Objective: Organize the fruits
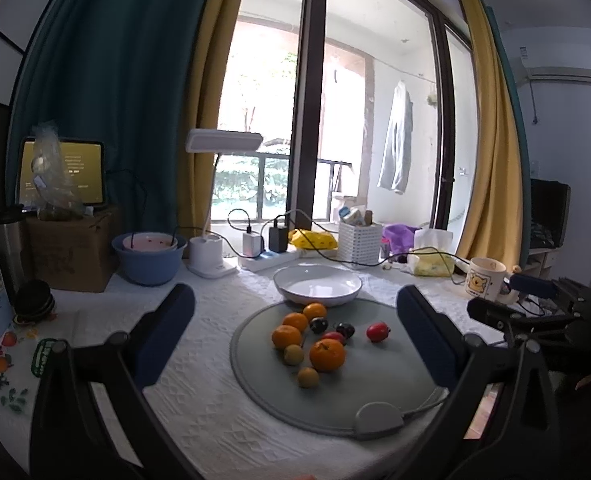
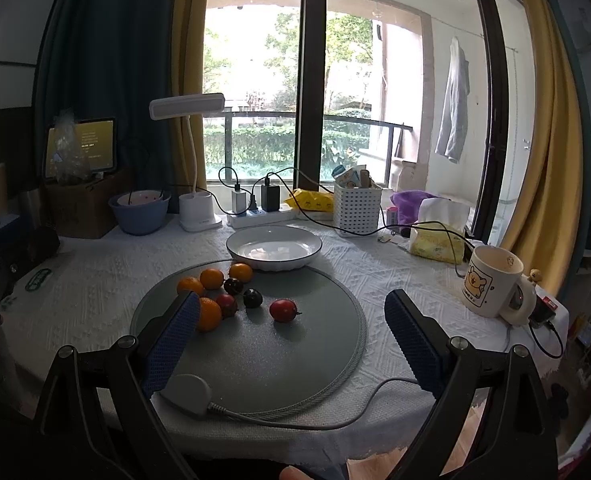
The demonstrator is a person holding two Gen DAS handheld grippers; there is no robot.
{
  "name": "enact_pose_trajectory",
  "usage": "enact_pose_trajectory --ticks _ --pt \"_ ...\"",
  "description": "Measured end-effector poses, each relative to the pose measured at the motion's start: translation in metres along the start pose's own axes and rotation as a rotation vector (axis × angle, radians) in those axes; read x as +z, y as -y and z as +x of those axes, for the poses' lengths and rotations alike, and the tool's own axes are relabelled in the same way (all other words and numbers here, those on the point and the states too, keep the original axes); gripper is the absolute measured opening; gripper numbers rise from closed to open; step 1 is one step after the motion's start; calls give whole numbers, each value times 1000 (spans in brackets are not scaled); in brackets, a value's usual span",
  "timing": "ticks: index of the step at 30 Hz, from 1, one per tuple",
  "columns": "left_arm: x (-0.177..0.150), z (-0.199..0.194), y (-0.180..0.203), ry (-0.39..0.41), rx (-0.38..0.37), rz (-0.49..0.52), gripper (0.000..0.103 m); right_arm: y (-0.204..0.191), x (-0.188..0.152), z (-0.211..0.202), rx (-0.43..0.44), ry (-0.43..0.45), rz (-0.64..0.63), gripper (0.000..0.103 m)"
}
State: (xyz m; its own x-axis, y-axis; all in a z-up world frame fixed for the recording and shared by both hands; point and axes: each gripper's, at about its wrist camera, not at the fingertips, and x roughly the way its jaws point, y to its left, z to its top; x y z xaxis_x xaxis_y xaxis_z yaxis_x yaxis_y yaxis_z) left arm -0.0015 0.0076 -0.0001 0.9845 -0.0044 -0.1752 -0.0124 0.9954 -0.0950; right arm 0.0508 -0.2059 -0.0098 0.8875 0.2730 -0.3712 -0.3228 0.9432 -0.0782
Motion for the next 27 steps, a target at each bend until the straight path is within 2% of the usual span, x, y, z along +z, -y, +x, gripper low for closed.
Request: enact_pose_trajectory --ticks 27 --pt "2 -3 2 4 -8 28 101 -2 2 1 5 -3 -13 95"
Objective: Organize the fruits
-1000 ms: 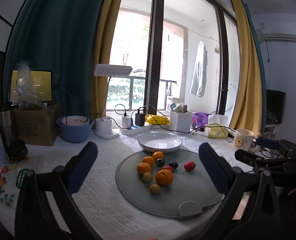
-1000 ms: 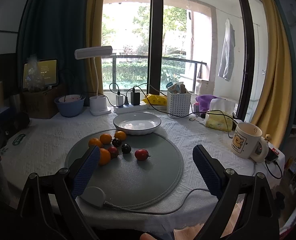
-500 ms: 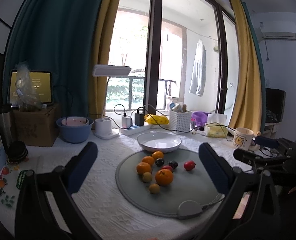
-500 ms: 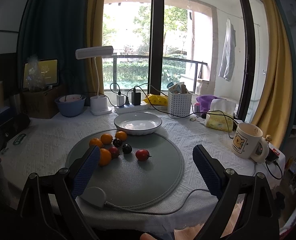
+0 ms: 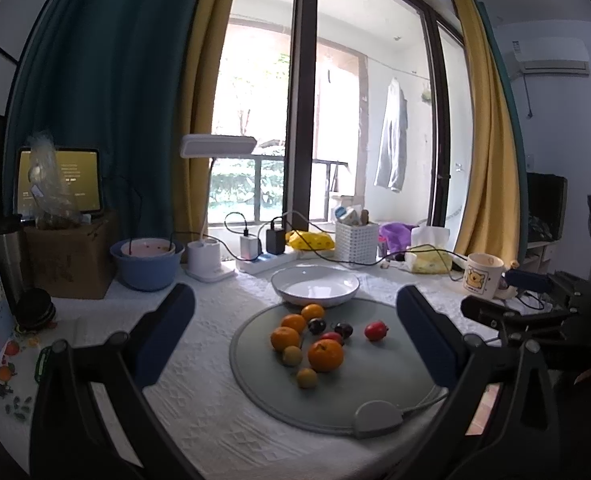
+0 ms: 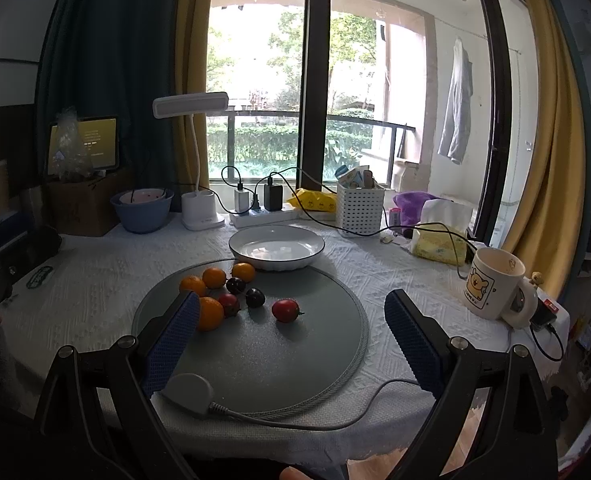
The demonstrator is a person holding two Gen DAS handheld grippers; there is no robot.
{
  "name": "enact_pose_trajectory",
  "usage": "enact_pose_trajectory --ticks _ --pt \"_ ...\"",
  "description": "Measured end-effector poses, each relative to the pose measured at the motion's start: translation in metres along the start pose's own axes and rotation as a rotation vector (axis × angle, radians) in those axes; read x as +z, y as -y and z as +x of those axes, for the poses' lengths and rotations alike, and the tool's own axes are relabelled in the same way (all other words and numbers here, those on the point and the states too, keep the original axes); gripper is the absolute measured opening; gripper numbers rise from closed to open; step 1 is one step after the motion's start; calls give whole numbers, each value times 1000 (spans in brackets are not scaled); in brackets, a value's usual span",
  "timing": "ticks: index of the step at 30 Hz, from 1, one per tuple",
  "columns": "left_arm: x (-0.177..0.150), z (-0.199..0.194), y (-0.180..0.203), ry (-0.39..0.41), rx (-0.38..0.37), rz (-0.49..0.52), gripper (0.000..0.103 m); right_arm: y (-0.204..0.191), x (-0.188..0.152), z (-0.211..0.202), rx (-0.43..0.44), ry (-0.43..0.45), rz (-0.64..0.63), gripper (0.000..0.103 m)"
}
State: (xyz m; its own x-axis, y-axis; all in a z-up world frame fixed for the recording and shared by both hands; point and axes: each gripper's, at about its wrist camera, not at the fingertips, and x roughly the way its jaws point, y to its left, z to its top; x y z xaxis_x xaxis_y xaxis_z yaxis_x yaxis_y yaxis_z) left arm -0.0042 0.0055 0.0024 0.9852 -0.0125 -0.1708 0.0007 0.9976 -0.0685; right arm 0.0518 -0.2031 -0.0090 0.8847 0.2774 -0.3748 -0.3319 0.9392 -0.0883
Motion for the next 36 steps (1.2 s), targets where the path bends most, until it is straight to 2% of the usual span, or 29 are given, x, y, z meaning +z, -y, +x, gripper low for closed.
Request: enact_pose_trajectory --ticks 29,31,34,36 --pt "1 -2 2 1 2 7 101 -1 1 -3 9 2 -10 95" --pt "1 2 3 -16 2 14 102 -1 2 -2 12 0 -10 95" --pt "-5 18 8 -81 25 53 101 0 4 4 21 -7 -10 95" --pt "-9 31 9 -127 11 48 101 2 4 12 29 -21 -5 95"
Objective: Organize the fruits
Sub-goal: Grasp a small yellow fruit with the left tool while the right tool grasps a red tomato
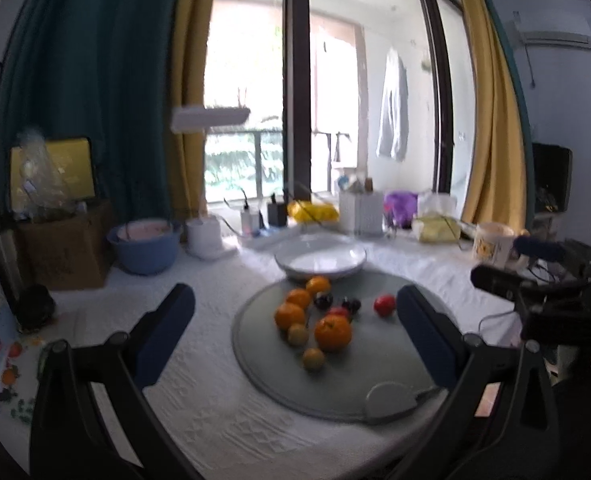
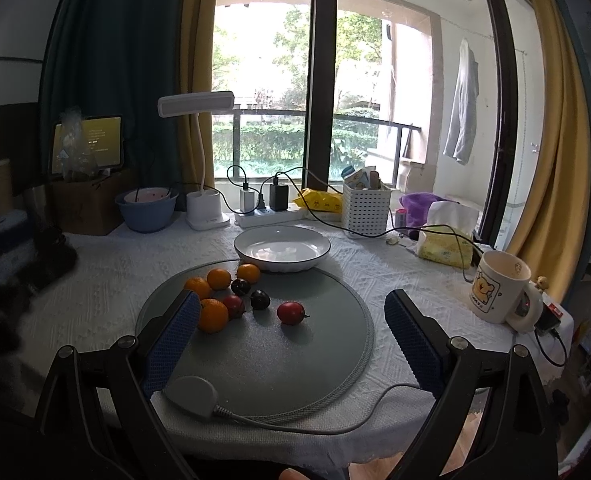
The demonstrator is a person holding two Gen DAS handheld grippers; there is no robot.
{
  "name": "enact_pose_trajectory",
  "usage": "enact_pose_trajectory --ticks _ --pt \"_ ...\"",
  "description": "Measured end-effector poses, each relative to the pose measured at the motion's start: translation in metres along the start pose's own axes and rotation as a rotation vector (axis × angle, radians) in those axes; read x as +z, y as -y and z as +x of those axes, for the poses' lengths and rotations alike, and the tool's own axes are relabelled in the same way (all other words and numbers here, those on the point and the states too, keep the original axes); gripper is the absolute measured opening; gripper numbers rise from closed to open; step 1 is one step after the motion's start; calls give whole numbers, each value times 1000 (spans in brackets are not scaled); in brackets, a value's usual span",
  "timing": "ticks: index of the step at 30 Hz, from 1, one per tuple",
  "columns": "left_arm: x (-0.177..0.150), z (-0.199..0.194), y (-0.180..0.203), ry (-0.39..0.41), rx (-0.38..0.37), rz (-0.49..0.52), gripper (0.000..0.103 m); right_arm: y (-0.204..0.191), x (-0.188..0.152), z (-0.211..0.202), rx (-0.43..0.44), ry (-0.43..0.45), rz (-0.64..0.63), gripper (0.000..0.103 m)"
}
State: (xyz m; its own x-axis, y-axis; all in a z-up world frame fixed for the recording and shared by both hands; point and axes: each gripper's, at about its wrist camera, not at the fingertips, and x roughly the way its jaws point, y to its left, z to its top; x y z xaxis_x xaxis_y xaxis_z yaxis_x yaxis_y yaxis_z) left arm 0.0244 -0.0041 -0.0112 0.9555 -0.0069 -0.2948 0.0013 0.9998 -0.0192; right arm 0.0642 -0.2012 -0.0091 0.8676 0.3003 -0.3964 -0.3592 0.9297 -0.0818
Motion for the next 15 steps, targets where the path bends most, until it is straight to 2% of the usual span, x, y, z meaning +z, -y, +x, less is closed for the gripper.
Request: enact_pose_trajectory --ticks 4,7,9,10,11,12,14,15 --pt "-3 25 2 -78 -16 8 101 7 0 19 -3 -42 11 95" --pt "-7 44 5 -140 -29 21 101 12 -1 35 37 -93 32 93" --pt "-12 59 6 -190 -44 29 101 11 -2 48 53 -129 30 80" --pt "-14 68 6 -223 -53 33 100 11 -4 53 53 -143 29 69" --pt "-17 74 6 -243 -60 36 97 10 -6 62 55 -169 30 66" --pt "-20 81 6 -272 -69 41 89 11 -7 69 58 -192 39 66" --pt "-27 98 5 -340 -83 51 82 11 -10 84 70 -237 61 65" --pt "-30 105 4 -371 -90 52 73 11 -10 89 69 -249 63 64"
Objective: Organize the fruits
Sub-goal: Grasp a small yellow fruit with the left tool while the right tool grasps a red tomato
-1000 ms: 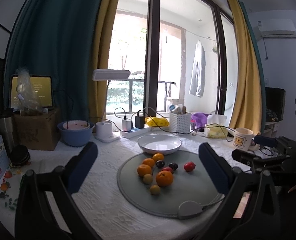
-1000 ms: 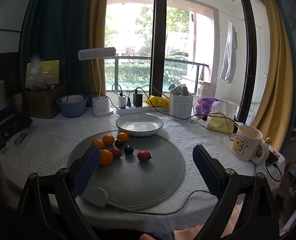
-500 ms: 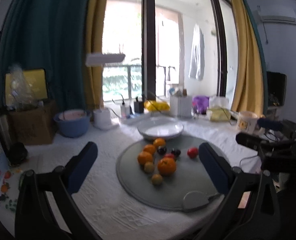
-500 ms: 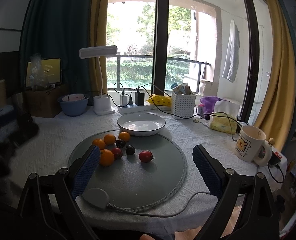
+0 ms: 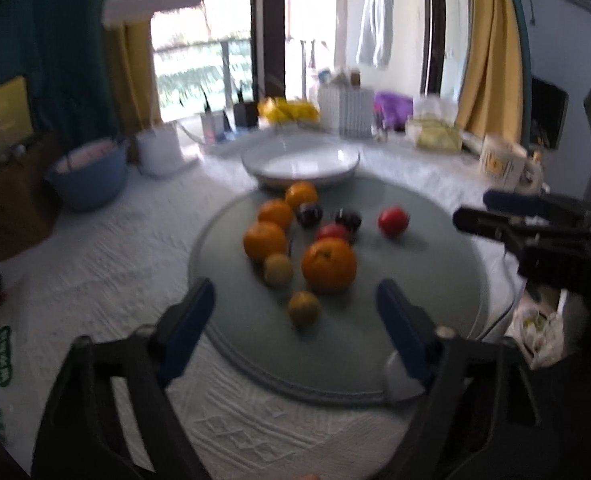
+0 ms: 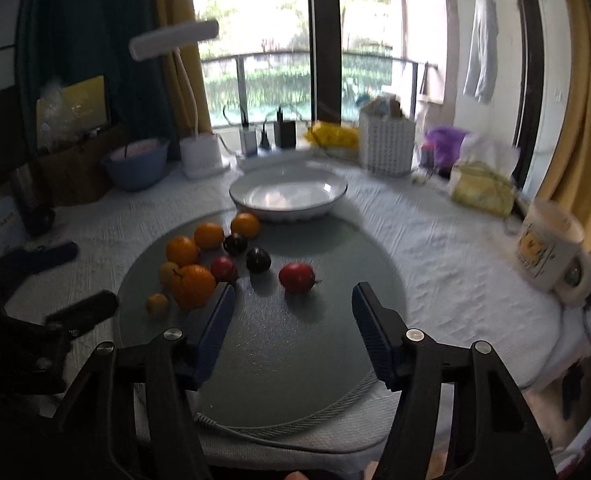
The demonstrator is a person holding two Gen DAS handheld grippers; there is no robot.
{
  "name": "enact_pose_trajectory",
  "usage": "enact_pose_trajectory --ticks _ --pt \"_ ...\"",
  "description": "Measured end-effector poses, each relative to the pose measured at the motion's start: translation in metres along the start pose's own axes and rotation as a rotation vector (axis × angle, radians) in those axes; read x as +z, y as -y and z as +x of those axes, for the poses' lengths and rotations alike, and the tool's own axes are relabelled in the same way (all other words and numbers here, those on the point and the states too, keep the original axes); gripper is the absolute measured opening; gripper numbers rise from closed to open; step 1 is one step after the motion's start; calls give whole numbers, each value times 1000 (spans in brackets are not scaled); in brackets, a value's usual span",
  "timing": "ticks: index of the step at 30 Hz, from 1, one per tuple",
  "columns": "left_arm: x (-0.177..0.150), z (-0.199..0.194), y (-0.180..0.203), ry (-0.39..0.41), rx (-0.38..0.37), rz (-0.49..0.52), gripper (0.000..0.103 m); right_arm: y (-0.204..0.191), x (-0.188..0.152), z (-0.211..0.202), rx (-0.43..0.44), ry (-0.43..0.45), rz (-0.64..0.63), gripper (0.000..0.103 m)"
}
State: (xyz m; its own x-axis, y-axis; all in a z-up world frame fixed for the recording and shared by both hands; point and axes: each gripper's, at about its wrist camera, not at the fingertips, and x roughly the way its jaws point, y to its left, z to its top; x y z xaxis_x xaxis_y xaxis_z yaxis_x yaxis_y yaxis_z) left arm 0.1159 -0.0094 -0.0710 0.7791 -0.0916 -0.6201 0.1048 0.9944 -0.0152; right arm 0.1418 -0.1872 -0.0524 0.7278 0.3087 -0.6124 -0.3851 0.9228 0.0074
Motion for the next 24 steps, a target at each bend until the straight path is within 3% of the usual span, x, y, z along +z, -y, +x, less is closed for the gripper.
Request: enact_pose_trajectory --ticks 1,6,15,24 --pt "0 8 -2 -30 -14 0 65 0 0 5 -5 -13 2 63" --pt "2 37 -8 -139 -90 22 58 0 4 26 -31 -71 31 61" --pt "12 71 -12 -280 -250 100 25 8 8 45 -73 -125 152 56" --pt "19 75 -10 -325 -306 193 25 4 10 65 -61 -167 189 54"
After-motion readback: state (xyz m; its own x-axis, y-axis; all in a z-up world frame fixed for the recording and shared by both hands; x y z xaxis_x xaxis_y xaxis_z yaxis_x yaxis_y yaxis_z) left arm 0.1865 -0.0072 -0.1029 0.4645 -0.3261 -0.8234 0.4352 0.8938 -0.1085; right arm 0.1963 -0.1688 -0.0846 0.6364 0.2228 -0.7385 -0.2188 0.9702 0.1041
